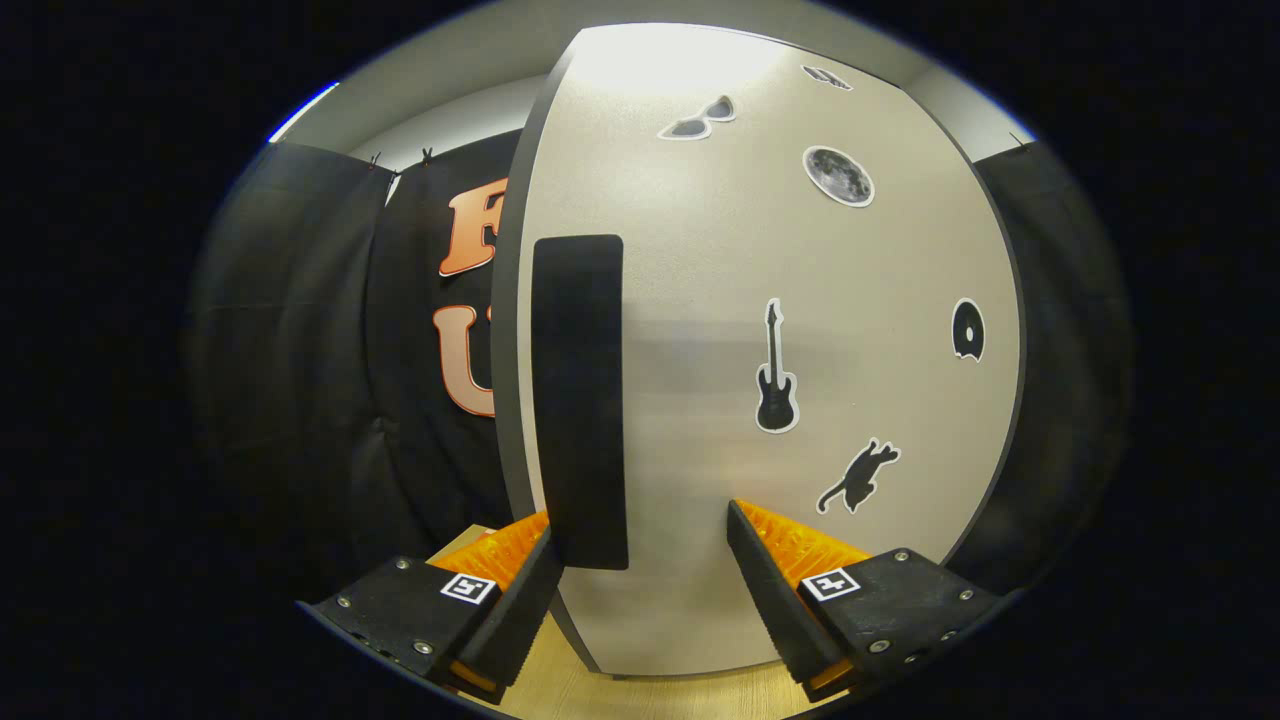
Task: Open the shoe cabinet door, grab the shoes and put them into the shoe cabinet, then close the shoe cabinet door.
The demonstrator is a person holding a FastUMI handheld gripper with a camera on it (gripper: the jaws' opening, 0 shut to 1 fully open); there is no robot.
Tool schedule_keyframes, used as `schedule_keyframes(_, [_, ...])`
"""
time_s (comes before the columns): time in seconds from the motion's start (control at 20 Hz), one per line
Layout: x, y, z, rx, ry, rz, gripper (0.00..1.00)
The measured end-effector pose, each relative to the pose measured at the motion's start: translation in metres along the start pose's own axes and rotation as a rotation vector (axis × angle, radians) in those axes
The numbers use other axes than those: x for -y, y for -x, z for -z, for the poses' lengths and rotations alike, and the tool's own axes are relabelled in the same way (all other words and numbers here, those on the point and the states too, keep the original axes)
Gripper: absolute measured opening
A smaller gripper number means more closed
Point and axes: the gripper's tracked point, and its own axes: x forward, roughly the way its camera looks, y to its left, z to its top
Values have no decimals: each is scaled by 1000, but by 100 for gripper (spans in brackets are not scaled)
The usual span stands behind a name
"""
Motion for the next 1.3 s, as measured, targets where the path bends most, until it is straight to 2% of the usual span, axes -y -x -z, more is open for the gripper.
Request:
schedule_keyframes(0.45, [2, -7, 2, 17, 5, 25, 96])
schedule_keyframes(0.65, [-2, -4, 4, -8, -9, 4, 96])
schedule_keyframes(0.95, [5, 37, -13, 22, -14, 27, 96])
schedule_keyframes(1.3, [23, 116, -22, 23, 8, 63, 96])
